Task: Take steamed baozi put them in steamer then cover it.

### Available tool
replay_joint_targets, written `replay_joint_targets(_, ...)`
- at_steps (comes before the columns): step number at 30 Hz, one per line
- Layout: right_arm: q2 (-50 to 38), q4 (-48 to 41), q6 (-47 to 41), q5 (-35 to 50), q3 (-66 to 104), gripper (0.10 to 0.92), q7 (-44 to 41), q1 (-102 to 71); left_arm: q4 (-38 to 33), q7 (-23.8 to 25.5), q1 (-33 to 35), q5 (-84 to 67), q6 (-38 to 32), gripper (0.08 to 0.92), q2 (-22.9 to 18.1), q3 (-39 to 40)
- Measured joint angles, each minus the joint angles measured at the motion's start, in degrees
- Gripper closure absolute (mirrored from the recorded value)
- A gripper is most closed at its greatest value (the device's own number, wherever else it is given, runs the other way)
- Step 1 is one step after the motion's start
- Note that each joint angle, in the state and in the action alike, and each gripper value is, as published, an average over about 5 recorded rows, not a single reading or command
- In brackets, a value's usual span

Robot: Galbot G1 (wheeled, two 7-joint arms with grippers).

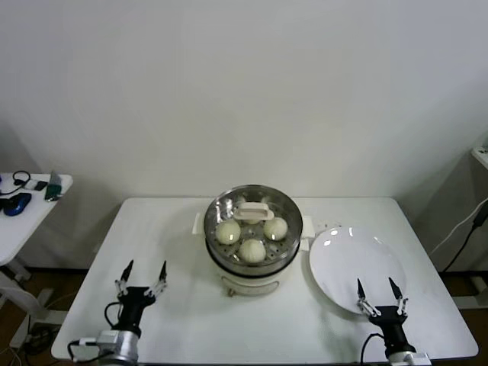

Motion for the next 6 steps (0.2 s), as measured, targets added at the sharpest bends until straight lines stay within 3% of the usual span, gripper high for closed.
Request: replay_joint_targets(6, -0.23, -0.65, 0.86, 0.59, -0.24, 0.203, -0.04, 0.67, 1.43, 0.43, 0.89, -1.01, -2.55, 0.177, -0.14, -0.49)
